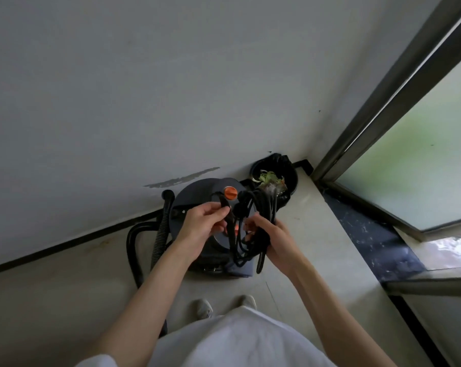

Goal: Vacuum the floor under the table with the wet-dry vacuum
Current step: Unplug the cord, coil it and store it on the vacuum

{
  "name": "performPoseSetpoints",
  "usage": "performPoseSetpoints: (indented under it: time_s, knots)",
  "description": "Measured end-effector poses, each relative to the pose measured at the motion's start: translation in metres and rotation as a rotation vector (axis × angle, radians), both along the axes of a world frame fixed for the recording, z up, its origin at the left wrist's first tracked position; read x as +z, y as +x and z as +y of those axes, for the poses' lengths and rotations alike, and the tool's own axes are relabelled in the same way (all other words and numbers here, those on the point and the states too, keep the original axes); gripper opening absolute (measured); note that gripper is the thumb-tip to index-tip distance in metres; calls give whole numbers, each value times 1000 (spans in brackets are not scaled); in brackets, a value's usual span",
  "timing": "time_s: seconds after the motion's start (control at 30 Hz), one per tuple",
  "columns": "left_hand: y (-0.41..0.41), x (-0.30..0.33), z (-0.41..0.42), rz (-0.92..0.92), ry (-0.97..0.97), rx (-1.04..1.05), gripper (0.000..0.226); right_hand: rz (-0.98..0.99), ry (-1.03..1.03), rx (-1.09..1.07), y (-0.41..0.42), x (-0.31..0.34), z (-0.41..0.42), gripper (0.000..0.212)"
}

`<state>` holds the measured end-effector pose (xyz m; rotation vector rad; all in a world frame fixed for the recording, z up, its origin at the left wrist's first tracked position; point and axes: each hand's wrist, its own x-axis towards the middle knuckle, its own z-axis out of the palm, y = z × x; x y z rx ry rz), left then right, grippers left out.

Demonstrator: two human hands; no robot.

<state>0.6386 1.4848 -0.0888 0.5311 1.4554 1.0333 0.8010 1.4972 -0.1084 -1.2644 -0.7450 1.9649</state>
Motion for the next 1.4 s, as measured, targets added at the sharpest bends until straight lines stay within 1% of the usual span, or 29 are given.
performPoseSetpoints:
  time_s: [0.13,0.23,0.3,0.37,0.43,0.5,0.63,0.7,0.77,0.83,0.87,0.9,0.97,1.03,1.1,1.13,1.17,1.23,1.27,1.4]
  knots:
    - [6,0,6,-67,22,-7,8,26,-23,9,-4,-2,1,23]
    - [12,-1,7,-57,47,0,7,118,-74,8,-7,2,1,17]
    - [15,0,8,-43,65,21,8,146,-83,32,-9,3,2,16]
    - [15,3,9,-43,86,47,11,96,-59,86,-11,3,2,15]
    - [13,8,11,-43,127,62,11,3,-26,153,-12,0,-1,11]
    - [9,12,11,-10,155,46,10,-68,-13,180,-13,-3,-4,8]
    - [5,10,4,58,103,-22,10,-93,-20,107,-13,-7,-7,9]
    - [6,6,-1,138,65,-44,9,-132,19,109,-13,-7,-7,9]
    - [8,2,-6,219,38,-108,11,-162,47,93,-12,-5,-6,11]
    - [11,-2,-11,295,37,-211,11,-131,39,43,-13,-2,-4,16]
    - [14,-3,-14,339,43,-263,11,-77,6,-12,-13,-1,-2,18]
    - [16,-4,-16,370,53,-305,14,-6,-43,-79,-15,0,0,21]
    - [19,-7,-19,373,61,-385,28,100,-143,-209,-18,2,6,30]
    - [22,-10,-18,381,47,-479,46,120,-181,-279,-20,4,10,36]
    - [25,-9,-15,384,43,-522,54,34,-156,-248,-21,9,9,37]
    - [27,-7,-13,379,46,-525,51,-53,-114,-195,-21,11,8,39]
    - [28,-6,-11,361,45,-519,44,-149,-66,-126,-20,13,6,43]
    - [30,-4,-10,320,49,-516,23,-311,22,-4,-19,15,2,51]
    - [32,-2,-10,296,60,-522,17,-342,49,20,-18,15,2,54]
    - [35,-9,-12,216,76,-454,24,-399,29,74,-19,19,5,57]
